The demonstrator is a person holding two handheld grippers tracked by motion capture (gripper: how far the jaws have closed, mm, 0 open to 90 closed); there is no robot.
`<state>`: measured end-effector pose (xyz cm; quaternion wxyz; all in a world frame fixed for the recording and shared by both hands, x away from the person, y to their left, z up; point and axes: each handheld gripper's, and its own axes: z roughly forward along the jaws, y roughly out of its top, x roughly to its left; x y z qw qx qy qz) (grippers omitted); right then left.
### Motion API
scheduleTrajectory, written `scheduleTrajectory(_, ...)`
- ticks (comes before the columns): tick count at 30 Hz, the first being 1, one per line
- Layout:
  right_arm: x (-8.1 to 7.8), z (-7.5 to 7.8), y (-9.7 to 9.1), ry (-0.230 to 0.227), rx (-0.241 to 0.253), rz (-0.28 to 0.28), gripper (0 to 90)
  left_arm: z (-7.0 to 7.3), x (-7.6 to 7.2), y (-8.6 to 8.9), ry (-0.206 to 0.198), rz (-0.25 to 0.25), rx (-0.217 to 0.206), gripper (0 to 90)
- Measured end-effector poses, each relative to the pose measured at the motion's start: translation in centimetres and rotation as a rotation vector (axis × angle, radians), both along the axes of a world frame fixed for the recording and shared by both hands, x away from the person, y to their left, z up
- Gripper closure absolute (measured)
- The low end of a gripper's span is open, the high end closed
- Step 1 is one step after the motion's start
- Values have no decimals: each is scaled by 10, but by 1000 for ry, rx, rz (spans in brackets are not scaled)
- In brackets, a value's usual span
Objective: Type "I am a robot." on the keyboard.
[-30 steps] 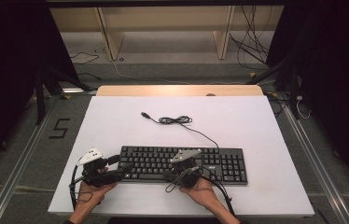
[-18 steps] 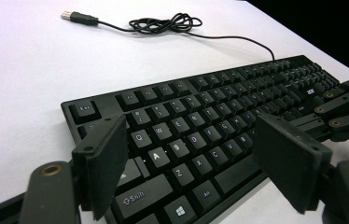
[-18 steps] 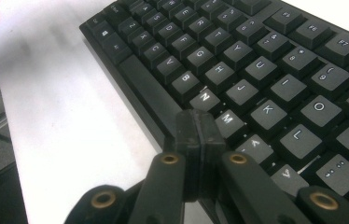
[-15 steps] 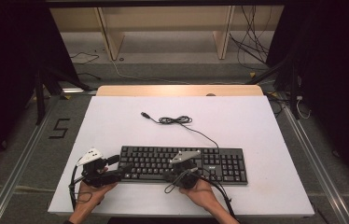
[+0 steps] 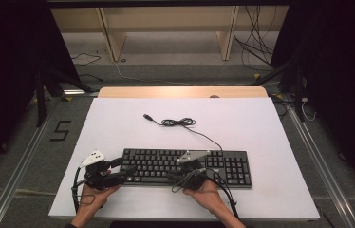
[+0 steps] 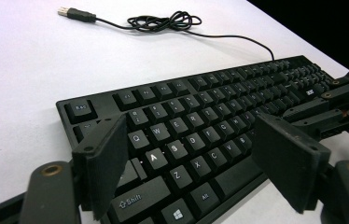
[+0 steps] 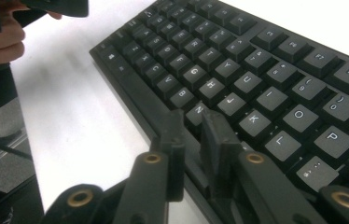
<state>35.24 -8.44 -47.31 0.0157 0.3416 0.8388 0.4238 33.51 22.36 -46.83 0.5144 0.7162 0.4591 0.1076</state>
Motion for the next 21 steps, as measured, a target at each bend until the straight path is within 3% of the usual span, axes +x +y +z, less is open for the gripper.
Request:
scheduleTrajectory(10,-1,7,-8,-17,32,-13,605,-1,5,-3,11,-11,-26,332)
scheduleTrajectory(15,0,9,-13,-20,46,-30,540,-3,7,-3,25,4,-13,444)
scheduleTrajectory(21,-2,11,-15,-36,57,-22,464,-6,14,-4,60,20,42,630)
